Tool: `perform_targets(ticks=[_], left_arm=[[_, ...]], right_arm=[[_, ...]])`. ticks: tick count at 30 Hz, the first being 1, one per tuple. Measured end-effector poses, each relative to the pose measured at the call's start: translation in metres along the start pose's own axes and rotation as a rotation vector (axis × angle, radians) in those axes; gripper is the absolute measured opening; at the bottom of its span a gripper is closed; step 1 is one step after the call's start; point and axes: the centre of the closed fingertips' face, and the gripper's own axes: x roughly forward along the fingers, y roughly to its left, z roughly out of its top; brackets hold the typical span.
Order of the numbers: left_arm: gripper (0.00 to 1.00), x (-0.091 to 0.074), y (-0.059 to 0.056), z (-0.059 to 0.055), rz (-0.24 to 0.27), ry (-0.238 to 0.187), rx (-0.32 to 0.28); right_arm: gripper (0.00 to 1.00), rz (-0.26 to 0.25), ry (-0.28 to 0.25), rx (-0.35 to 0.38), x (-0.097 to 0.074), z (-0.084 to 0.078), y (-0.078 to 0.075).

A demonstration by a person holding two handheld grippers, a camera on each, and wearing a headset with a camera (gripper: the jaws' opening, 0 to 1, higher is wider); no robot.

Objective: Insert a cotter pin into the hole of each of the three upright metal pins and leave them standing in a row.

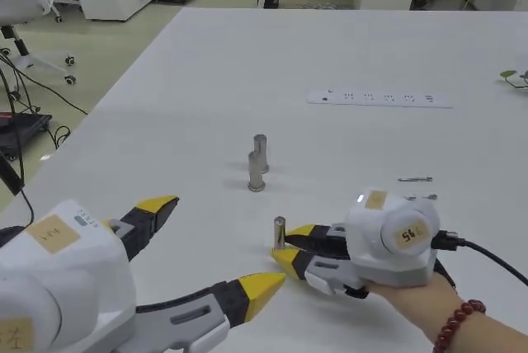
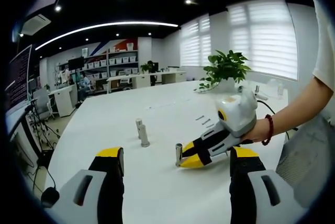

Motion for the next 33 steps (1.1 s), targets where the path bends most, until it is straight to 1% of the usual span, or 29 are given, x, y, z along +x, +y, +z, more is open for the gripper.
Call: perform_targets(ticks=[5,9,11,14,18,24,31,33], left_arm=[[0.83,0.000,0.000,0.000,0.000,0.001,-0.001],[0.83,0.001,0.000,0.001,0.002,0.001,0.001],[0.83,0.001,0.000,0.002,0.002,-0.004,-0.002],[0.84,0.001,0.000,0.003,0.003,-0.012,-0.010],[0.84,0.002,0.001,0.002,0.004,-0.002,-0.007],[0.84,0.002,0.000,0.001,0.003,0.001,-0.016],[0.84,0.003,0.000,-0.003,-0.002,0.014,-0.021],[0.84,0.004,-0.001,-0.003,-0.004,0.017,-0.022]], right_arm=[[0.18,-0.008,-0.009,0.011,-0.003,0.000,-0.003],[0.19,-0.013,-0.025,0.025,-0.009,0.003,-0.007],[0.20,-0.015,-0.024,0.025,-0.013,0.004,-0.010],[0.23,-0.019,-0.004,0.023,-0.020,0.004,-0.016],[0.23,-0.037,0.001,0.026,-0.033,0.006,-0.028],[0.24,-0.062,0.032,0.028,-0.051,0.004,-0.048],[0.24,-0.087,0.085,0.042,-0.071,-0.004,-0.071],[0.24,-0.100,0.116,0.019,-0.076,-0.008,-0.078]])
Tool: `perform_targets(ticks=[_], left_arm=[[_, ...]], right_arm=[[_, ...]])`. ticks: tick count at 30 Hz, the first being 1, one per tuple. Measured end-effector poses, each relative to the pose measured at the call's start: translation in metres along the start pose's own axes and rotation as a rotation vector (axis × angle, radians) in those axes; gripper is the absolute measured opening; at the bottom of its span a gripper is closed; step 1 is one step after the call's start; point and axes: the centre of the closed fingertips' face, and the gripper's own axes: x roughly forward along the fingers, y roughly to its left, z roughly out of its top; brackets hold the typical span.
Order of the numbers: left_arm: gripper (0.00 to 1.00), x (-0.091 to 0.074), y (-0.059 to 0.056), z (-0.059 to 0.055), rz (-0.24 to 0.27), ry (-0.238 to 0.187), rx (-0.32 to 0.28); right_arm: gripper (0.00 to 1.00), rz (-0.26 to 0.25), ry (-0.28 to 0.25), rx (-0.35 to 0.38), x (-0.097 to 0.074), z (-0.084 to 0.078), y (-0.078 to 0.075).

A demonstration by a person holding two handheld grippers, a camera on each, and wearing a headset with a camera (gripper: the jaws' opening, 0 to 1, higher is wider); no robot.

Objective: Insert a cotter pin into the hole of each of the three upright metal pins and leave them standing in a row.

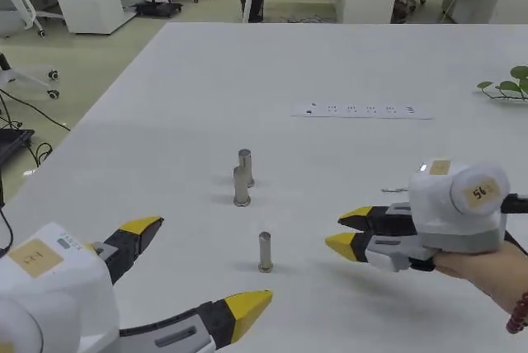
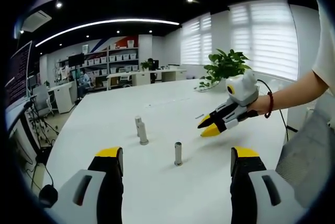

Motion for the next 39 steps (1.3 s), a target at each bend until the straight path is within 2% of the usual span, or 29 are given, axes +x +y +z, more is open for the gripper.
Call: perform_targets(ticks=[14,17,24,32,34,39], left_arm=[[0.83,0.002,-0.001,0.000,-0.008,0.009,0.006],[0.83,0.003,-0.002,-0.001,-0.009,0.012,0.007],[0.82,0.005,-0.005,-0.003,-0.015,0.017,0.005],[0.82,0.007,-0.006,-0.002,-0.019,0.016,0.007],[0.81,0.007,-0.007,-0.002,-0.022,0.018,0.012],[0.81,0.008,-0.008,-0.003,-0.027,0.026,0.021]], right_arm=[[0.23,-0.056,0.124,-0.031,-0.023,-0.028,-0.047],[0.22,-0.065,0.138,-0.021,-0.027,-0.033,-0.053],[0.22,-0.076,0.182,-0.010,-0.031,-0.043,-0.063],[0.21,-0.057,0.272,-0.057,-0.035,-0.054,-0.070],[0.21,-0.052,0.306,-0.102,-0.036,-0.058,-0.072],[0.19,-0.037,0.347,-0.108,-0.035,-0.063,-0.073]])
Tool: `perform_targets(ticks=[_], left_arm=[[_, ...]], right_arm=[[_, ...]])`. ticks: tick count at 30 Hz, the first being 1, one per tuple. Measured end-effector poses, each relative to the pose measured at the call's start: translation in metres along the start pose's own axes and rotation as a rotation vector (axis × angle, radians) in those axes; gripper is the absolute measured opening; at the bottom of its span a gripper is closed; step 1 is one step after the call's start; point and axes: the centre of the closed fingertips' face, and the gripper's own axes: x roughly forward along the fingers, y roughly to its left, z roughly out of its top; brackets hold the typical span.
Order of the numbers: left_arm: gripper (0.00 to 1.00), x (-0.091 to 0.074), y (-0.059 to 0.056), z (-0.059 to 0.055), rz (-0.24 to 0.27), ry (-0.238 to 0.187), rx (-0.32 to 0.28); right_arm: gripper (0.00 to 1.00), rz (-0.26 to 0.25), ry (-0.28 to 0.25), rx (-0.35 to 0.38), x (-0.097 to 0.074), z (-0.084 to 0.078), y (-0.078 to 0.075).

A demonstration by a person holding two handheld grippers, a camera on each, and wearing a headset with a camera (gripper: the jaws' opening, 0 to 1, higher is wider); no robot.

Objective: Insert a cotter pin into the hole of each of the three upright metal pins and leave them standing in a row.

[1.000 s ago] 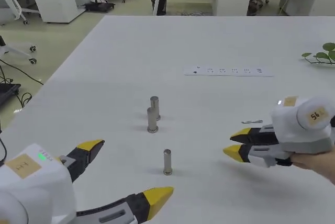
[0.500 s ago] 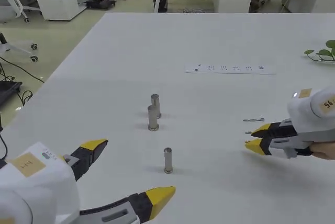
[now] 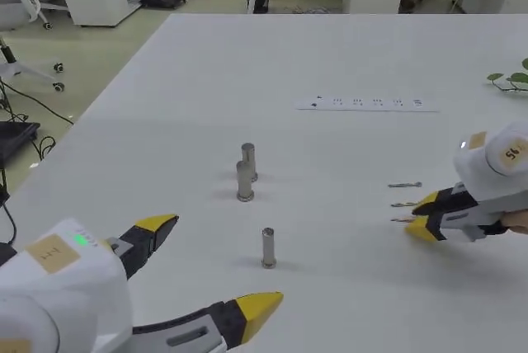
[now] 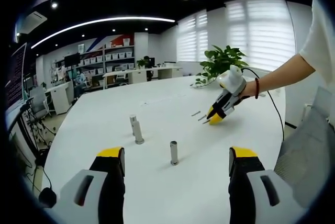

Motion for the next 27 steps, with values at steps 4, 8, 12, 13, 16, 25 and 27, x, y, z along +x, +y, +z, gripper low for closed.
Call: perform_targets(ticks=[4,8,12,13,16,25,27], left_arm=[[0.81,0.0004,0.0007,-0.0011,0.002,0.002,-0.002],[0.80,0.0001,0.0024,-0.0018,0.003,0.004,-0.002],[0.80,-0.0001,0.0039,-0.0025,0.005,0.005,-0.005],[0.80,0.0001,0.0041,-0.0026,0.006,0.006,-0.006],[0.80,-0.0004,0.0038,-0.0027,0.005,0.005,-0.006],[0.79,-0.0014,0.0037,-0.0029,0.000,0.000,-0.013],[0.79,-0.0015,0.0041,-0.0031,-0.001,0.002,-0.012]], right_arm=[[0.17,0.009,0.011,-0.008,0.0014,-0.0004,-0.0006],[0.15,0.046,0.026,0.010,0.0016,-0.0004,0.0005],[0.14,0.070,0.058,0.034,0.0025,-0.0009,-0.0021],[0.14,0.081,0.075,0.016,0.0027,-0.0011,-0.0010],[0.13,0.095,0.106,-0.030,0.0029,-0.0008,0.0011],[0.08,0.098,0.168,-0.056,0.0042,-0.0011,0.0036],[0.05,0.084,0.187,-0.086,0.0045,-0.0020,0.0020]])
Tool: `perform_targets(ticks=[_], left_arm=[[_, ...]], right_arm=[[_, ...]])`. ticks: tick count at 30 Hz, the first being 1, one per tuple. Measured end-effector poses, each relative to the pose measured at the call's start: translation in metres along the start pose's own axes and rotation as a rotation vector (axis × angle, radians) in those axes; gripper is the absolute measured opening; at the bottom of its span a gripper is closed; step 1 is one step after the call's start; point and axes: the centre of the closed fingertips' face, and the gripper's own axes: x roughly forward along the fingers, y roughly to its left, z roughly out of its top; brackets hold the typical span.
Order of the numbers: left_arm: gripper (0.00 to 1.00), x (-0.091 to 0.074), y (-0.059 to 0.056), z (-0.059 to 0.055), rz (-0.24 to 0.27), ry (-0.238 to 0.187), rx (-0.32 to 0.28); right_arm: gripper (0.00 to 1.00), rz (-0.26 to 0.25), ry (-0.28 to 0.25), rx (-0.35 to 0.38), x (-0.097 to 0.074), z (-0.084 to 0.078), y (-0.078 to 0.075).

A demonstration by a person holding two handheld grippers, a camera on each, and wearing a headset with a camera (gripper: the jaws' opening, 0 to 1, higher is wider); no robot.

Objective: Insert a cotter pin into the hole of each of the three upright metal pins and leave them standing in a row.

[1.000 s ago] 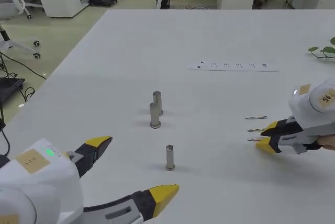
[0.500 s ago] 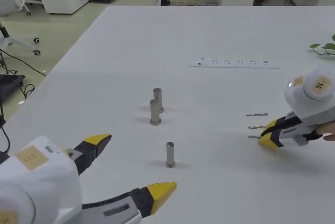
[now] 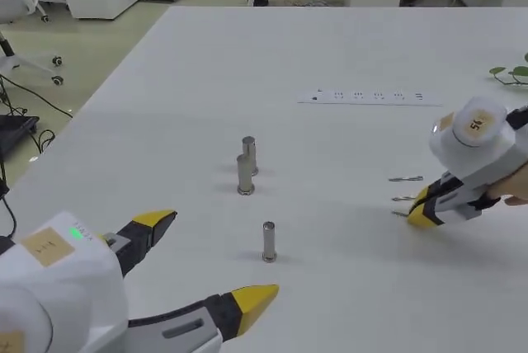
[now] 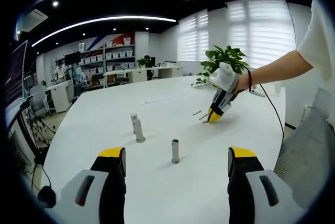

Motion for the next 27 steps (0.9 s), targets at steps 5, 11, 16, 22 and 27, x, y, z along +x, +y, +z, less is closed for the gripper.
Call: perform_targets(ticks=[5,11,16,22,27], left_arm=[[0.78,0.000,-0.001,-0.001,-0.006,0.008,0.003],[0.77,0.000,-0.002,-0.002,-0.015,0.015,0.004],[0.75,0.000,-0.003,-0.003,-0.022,0.020,0.001],[0.71,0.002,-0.004,-0.005,-0.026,0.036,-0.006],[0.66,0.005,-0.006,-0.006,-0.038,0.053,-0.010]], right_arm=[[0.04,-0.004,0.017,-0.009,0.000,0.000,0.000],[0.02,-0.015,0.024,-0.026,0.000,0.000,0.000],[0.02,-0.034,0.024,-0.066,-0.002,0.002,0.001],[0.02,-0.056,0.015,-0.089,-0.006,0.006,0.001],[0.02,-0.083,-0.003,-0.143,-0.011,0.014,0.006]])
